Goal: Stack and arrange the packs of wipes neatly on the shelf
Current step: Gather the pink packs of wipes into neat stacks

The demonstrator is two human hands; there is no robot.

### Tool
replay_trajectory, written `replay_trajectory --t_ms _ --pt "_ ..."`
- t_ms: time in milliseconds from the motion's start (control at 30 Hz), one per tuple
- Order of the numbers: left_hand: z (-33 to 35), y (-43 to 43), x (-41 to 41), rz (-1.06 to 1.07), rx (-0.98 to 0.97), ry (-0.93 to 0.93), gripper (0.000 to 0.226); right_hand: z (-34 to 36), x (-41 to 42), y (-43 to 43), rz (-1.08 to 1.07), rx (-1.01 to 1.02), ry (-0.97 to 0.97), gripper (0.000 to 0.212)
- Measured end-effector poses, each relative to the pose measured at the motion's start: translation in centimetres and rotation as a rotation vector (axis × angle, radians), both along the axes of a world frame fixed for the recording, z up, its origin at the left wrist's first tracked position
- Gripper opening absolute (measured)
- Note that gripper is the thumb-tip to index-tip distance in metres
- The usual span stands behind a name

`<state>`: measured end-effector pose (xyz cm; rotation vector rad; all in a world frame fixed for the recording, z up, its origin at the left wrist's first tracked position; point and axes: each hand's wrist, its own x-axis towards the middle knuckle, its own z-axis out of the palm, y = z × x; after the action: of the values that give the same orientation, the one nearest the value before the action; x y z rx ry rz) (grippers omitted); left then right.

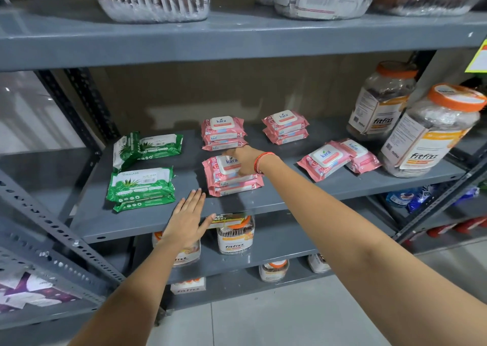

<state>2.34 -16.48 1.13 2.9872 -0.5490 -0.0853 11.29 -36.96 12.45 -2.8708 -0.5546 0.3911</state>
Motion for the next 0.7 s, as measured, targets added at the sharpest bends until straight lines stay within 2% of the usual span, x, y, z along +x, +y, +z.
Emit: replay_trajectory --t_ms 167,267,400,567,700 --pt "-1.1 -1.7 -2.8 0.107 -0.268 -0.167 0.085 -1.2 -1.1 -2.9 -0.078 0.155 -0.100 0.077" --pt "-1.2 -4.3 -4.1 0.060 -0.299 -0.221 0.074 -1.5 -1.6 -6.0 -0.128 0.221 -0.161 0.075" --pt "-0.2 -8.9 -3.7 -0.098 -0.292 -0.240 0.067 -1.4 -1.9 -10.3 -0.182 0.206 -0.186 0.073" --pt "0.5 -13.9 -1.9 -0.232 -0.300 -0.200 0.062 -1.7 -2.0 -15.2 -0.251 0.094 -0.161 0.075" --pt "-0.2 -15.8 -0.3 -0.261 -0.222 -0.149 0.062 -2.2 -1.8 -18.6 -0.269 -0.198 -0.111 0.090"
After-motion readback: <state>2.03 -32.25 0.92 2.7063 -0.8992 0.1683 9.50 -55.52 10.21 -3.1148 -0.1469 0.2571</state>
